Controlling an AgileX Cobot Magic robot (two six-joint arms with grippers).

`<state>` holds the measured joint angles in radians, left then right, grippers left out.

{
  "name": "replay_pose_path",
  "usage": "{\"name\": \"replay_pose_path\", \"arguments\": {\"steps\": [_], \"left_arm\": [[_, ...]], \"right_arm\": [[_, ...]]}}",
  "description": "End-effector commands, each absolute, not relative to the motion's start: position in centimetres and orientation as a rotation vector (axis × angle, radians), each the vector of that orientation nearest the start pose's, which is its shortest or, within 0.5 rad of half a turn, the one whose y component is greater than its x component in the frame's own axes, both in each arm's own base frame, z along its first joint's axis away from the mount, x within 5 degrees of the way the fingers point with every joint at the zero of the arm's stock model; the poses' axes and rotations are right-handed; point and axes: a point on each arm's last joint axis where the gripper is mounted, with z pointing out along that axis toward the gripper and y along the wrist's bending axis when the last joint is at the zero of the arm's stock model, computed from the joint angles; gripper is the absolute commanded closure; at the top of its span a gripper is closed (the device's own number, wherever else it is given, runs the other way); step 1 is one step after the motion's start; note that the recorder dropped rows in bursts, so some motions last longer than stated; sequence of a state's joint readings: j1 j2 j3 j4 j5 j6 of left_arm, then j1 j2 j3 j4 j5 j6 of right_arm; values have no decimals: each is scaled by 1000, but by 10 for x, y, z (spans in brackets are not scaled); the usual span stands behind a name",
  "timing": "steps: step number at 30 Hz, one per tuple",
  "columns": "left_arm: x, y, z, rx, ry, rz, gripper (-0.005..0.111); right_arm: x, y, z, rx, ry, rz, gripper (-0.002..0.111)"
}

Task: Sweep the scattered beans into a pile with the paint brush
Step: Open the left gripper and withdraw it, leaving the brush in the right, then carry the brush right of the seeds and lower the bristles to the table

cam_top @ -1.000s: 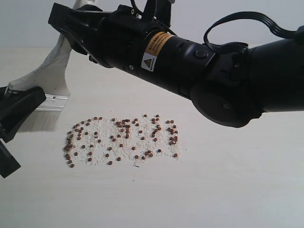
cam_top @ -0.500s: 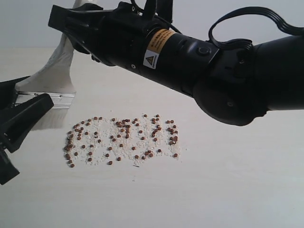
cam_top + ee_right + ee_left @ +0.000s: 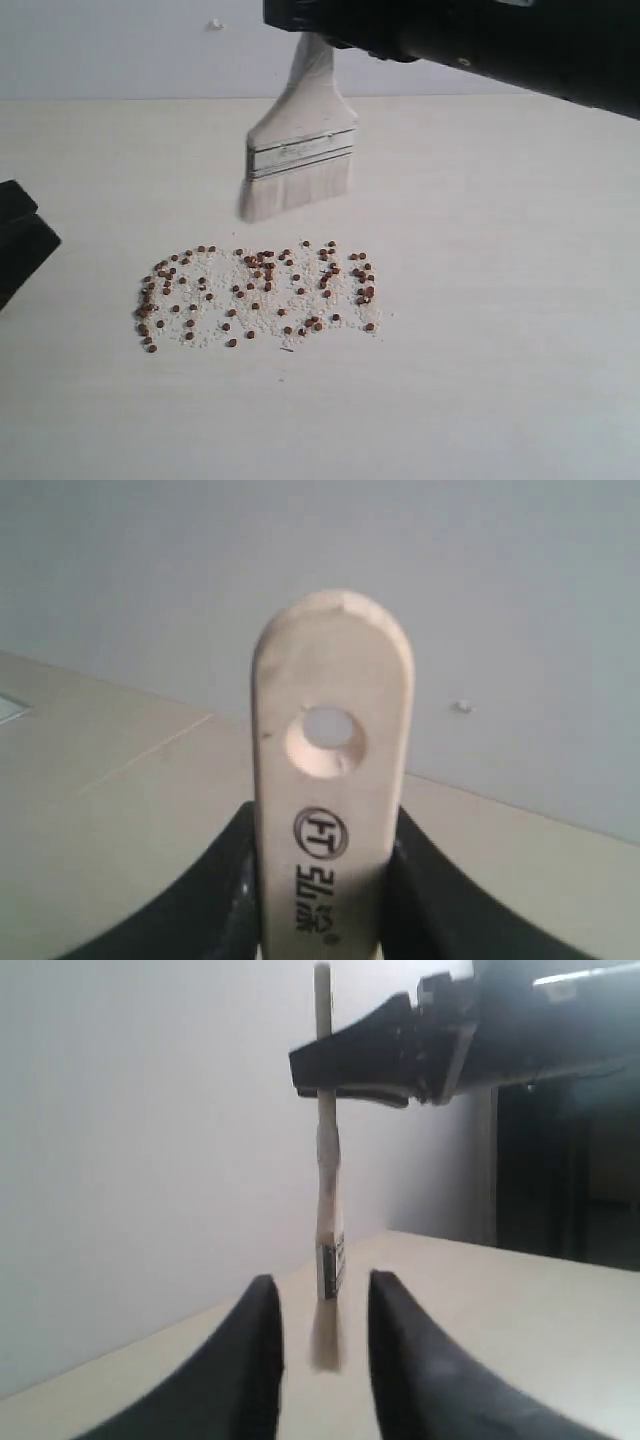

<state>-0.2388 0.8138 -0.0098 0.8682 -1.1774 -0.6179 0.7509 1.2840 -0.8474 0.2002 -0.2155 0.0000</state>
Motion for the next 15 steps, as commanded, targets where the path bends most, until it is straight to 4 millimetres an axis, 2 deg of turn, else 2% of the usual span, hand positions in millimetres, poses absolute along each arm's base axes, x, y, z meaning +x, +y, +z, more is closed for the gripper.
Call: {"name": "replay_pose_path", "arguments": {"steps": [1, 4, 6, 9, 15], "left_arm": [[60, -82, 233, 703, 1181, -907, 107], [54, -77, 235, 639, 1209, -916, 107], [50, -73, 235, 614, 1226, -869, 107], [52, -65, 230, 542, 1341, -753, 107], [44, -47, 252, 408, 1362, -584, 107]], "right_arm": [[205, 166, 323, -496, 1690, 546, 108], [202, 158, 318, -544, 1711, 499, 108], [198, 156, 316, -570, 1715, 483, 108], [194, 153, 314, -600, 1710, 465, 108], [191, 152, 314, -635, 1707, 442, 108]]}}
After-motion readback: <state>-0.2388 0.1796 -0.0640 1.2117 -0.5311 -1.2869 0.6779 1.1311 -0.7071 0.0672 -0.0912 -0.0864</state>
